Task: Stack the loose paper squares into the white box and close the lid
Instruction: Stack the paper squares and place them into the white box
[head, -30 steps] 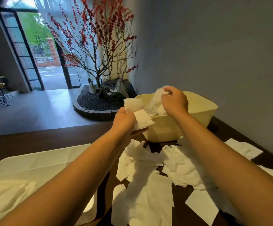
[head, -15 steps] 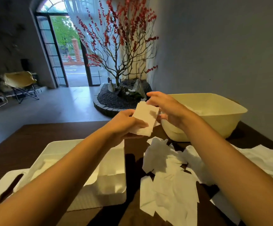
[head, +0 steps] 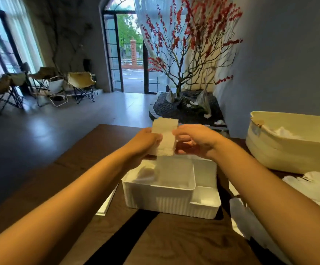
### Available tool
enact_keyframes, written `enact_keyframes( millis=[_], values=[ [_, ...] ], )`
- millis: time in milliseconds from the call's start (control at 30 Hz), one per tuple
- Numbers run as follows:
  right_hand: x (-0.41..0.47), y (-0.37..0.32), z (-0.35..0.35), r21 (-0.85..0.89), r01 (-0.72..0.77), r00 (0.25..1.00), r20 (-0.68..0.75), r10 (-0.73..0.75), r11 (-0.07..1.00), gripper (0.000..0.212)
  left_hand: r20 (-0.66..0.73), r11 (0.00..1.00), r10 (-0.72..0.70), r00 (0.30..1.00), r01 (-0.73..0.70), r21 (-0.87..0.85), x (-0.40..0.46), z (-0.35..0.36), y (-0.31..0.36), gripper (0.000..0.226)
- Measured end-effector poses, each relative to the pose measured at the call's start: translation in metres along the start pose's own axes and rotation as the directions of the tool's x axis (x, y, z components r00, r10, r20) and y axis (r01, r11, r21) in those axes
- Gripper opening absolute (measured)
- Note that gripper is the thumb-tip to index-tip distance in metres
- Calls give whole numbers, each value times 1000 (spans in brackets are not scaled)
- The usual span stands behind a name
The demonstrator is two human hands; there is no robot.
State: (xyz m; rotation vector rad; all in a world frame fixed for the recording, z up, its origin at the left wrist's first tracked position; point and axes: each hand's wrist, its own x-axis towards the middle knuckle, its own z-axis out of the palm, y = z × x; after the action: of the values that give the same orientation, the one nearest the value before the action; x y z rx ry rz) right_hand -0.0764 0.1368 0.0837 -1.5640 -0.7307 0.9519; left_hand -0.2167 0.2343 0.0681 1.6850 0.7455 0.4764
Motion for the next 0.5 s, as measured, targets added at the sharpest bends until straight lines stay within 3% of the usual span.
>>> enact_keyframes(
  millis=[67,233,400,500],
  values=[
    [3,5,20,101,-50,999,9,50,994,4,-20,1000,15,1000,-14,17,-1,-8,-8,14],
    [5,18,50,92,-75,997,-18,77,993,20,50,986,34,998,-42,160,-4,-30,-24,21],
    [-5,37,67,41,-133,991,-3,133,990,27,-83,882,183,980,-126,455,5,-52,-43,26],
    [-11,46,74,-14,-208,977,-51,207,978,17,-178,840,234,956,-107,532,5,-53,-60,18]
  ],
)
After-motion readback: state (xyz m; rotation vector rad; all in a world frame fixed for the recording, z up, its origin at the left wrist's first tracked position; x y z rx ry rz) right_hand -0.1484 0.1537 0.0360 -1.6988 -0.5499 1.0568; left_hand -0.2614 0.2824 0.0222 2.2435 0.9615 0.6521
